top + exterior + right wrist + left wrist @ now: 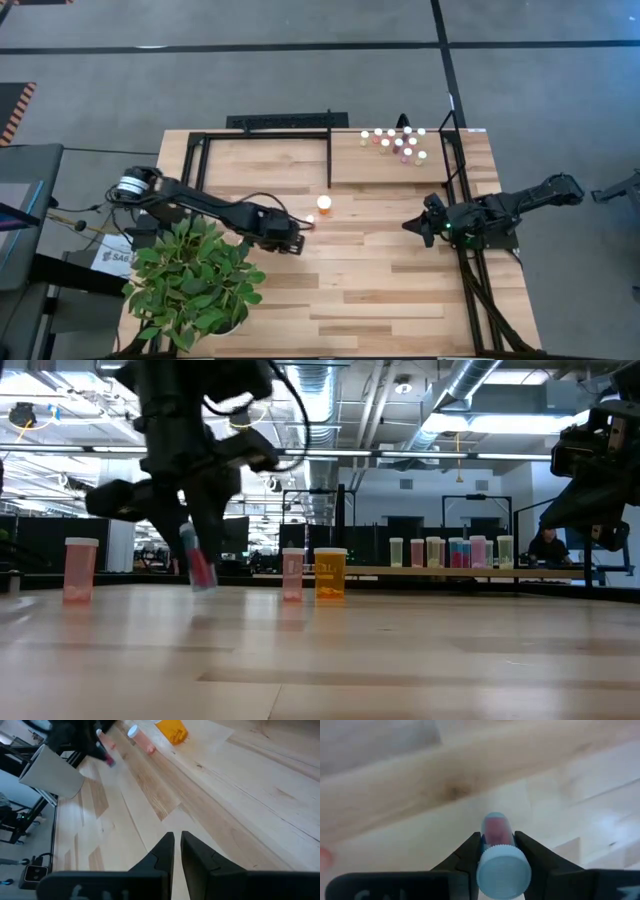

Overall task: Pick and place medicine bottles onto shelf by color
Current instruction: Move the blue pill bottle to the center of the table

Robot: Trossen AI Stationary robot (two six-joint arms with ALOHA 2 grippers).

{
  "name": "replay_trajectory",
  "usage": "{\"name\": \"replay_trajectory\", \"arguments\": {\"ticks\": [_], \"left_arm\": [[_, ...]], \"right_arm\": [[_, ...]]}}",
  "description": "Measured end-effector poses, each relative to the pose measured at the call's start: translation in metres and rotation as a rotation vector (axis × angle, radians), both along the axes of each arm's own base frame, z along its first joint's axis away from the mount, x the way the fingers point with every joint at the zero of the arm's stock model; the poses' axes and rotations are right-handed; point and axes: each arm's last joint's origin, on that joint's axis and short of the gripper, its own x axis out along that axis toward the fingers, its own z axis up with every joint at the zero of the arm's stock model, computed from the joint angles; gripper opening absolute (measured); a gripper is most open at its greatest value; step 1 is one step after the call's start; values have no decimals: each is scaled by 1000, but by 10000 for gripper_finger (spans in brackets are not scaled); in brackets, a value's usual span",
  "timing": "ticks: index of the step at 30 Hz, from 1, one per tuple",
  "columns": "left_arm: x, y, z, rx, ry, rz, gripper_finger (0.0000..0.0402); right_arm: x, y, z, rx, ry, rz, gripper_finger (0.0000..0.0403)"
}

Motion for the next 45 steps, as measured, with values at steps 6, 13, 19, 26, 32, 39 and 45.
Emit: {"name": "replay_trajectory", "arguments": {"ticks": [6, 13, 19, 26, 32, 39, 45], "left_arm": [[35, -8, -4, -29, 120, -90, 82], [80, -16, 3, -32, 108, -130, 83], [106, -25, 2, -28, 128, -161, 83], [119, -22, 2, 14, 178, -198, 83], [120, -10, 2, 57, 187, -174, 83], [115, -5, -1, 85, 238, -164, 83], [114, -4, -1, 123, 247, -157, 83]], "right_arm": [[0, 0, 0, 0, 1, 0, 56], [0, 0, 0, 0, -1, 0, 56], [0, 0, 0, 0, -1, 0, 56], [0, 0, 0, 0, -1, 0, 56], [0, 0, 0, 0, -1, 0, 56], [0, 0, 0, 0, 0, 0, 56], [0, 0, 0, 0, 0, 0, 56]]}}
